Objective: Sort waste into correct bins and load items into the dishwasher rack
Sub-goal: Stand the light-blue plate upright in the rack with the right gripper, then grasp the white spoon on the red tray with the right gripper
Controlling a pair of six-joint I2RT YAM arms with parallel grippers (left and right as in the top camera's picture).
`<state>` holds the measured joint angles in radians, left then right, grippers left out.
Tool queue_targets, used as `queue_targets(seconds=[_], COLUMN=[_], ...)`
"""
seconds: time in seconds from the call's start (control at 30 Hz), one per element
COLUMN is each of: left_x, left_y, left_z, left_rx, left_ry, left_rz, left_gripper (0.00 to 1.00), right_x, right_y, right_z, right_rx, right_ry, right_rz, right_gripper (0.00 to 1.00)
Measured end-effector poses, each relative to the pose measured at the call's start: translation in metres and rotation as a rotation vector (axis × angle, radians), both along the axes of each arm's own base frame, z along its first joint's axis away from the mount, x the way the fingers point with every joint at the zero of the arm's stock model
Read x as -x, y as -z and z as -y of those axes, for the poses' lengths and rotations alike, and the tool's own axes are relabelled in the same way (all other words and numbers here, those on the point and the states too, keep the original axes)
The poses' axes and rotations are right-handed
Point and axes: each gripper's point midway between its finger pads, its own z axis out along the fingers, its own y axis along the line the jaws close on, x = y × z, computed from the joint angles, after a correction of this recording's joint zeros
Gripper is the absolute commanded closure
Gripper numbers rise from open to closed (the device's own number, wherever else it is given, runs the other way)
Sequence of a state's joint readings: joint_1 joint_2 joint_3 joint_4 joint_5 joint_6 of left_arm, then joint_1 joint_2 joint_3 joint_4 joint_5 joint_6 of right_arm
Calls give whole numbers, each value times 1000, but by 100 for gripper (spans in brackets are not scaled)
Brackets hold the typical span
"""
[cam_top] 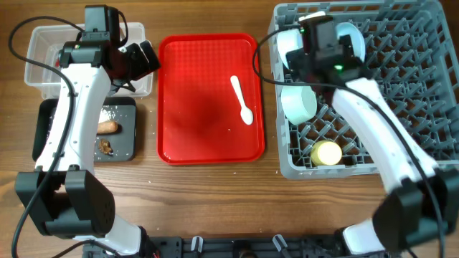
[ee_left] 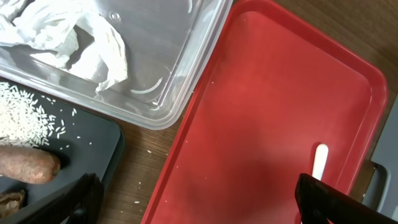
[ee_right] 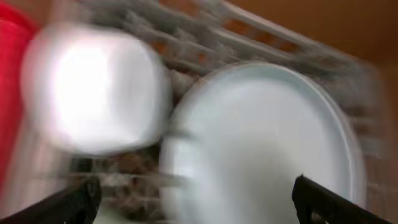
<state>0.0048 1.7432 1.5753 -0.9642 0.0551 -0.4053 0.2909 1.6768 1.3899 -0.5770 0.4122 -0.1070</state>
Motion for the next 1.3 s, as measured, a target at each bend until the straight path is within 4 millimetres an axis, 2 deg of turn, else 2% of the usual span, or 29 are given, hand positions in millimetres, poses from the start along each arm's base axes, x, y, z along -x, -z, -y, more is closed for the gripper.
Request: queue_targets(seconds=[0.03,0.1,0.17,0.27,0.33,0.37,0.43,0.5,0.6,0.63,0.67,0.7,0.83,0.93,0.97,1.07,1.2,1.3], left_x=[0,0,0,0,0,0,0,0,0,0,0,0,0,0,0,0,0,0], left_y=[0,0,0,0,0,0,0,0,0,0,0,0,0,0,0,0,0,0], left_z=[0,0,0,0,0,0,0,0,0,0,0,0,0,0,0,0,0,0], left_rx=[0,0,0,0,0,0,0,0,0,0,0,0,0,0,0,0,0,0], left_ry=[0,-1,-1,0,0,0,0,0,0,0,0,-1,0,0,0,0,-1,0], left_rz=[-1,0,0,0,-1,0,0,0,0,0,0,-1,0,0,0,0,0,0], left_gripper=[0,0,0,0,0,0,0,0,0,0,0,0,0,0,0,0,0,0], right_x=[8,19,34,46,61,74,85,95,97,98,100,103,99,94,85,75,78,77], right_y=[-16,-24,-31,-30,-9,15,41,73,115,144,161,169,165,165,164,163,182,183], right_z=[-29,-63,-107,-136,-155,-170,-178,-179,-170,-164,-160,-158,-154,-152,-151,-153,-154,-157], right_rx=[-192,-374,-582,-681,-691,-665,-622,-574,-526,-497,-484,-482,-475,-446,-438,-434,-418,-410], right_ry=[-76,-185,-339,-399,-378,-354,-327,-275,-197,-158,-137,-131,-154,-164,-173,-184,-176,-181], right_rz=[16,-12,-72,-129,-225,-312,-391,-480,-574,-635,-671,-701,-701,-675,-637,-596,-630,-627], right_gripper=[0,1,5,10,15,18,21,25,29,31,32,32,32,41,46,50,55,65])
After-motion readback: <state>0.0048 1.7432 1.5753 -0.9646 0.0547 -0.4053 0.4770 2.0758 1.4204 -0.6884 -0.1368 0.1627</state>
